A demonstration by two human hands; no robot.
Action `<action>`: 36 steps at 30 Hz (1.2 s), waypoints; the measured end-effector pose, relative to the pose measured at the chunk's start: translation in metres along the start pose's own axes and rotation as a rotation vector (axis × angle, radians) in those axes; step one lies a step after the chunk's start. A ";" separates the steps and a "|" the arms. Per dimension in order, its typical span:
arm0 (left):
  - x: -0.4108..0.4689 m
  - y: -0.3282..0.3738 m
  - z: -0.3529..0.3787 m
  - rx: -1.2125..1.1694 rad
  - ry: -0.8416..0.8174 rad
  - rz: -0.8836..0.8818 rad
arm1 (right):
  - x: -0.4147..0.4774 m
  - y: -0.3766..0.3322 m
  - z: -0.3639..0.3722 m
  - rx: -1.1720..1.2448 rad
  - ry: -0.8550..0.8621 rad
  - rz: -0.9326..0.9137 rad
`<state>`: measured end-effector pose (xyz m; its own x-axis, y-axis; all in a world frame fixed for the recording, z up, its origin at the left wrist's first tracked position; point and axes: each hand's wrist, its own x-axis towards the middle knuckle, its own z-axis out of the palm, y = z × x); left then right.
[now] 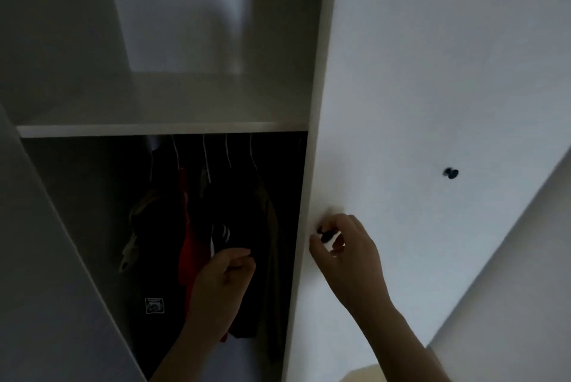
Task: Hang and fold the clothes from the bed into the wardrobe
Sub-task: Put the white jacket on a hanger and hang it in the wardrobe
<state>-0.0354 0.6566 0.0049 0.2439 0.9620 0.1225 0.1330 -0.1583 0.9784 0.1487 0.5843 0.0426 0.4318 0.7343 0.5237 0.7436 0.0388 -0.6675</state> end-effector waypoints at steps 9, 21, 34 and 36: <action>-0.019 -0.010 0.025 -0.112 -0.214 -0.038 | -0.042 -0.009 -0.044 -0.175 0.064 0.036; -0.053 -0.011 0.096 -0.128 -0.415 -0.040 | -0.098 0.034 -0.141 -0.300 0.170 0.208; -0.107 0.047 0.210 -0.075 -0.552 0.052 | -0.126 0.115 -0.271 -0.426 0.279 0.389; -0.115 0.055 0.228 -0.065 -0.554 0.063 | -0.123 0.128 -0.288 -0.421 0.286 0.392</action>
<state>0.1627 0.4865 0.0065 0.7200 0.6879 0.0921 0.0469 -0.1807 0.9824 0.3379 0.3041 0.0450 0.7884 0.4275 0.4424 0.6143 -0.5083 -0.6035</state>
